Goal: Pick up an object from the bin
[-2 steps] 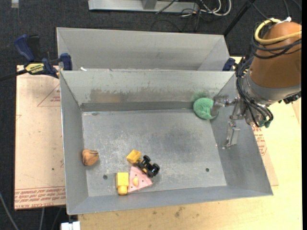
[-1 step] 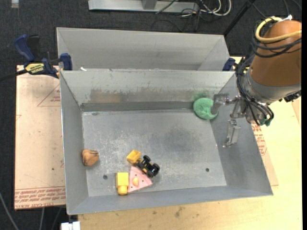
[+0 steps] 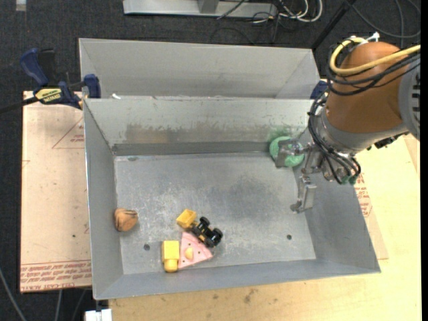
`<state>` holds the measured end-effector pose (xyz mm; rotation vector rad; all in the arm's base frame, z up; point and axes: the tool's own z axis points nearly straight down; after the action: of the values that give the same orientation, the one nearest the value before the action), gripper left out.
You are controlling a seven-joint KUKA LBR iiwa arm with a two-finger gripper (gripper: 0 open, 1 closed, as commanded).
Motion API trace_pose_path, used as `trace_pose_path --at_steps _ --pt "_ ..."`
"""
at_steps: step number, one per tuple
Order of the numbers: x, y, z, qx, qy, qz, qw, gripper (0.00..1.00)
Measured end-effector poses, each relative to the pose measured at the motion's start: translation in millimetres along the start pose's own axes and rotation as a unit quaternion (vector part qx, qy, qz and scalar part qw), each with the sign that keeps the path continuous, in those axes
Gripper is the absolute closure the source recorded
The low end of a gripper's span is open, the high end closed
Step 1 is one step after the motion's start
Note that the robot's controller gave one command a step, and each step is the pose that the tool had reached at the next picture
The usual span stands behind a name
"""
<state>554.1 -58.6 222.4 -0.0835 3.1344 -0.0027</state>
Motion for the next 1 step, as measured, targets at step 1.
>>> trace_pose_path --at_steps 1 --pt "4.1 42.4 33.1 -0.002 0.0036 -0.031 0.9995 0.0"
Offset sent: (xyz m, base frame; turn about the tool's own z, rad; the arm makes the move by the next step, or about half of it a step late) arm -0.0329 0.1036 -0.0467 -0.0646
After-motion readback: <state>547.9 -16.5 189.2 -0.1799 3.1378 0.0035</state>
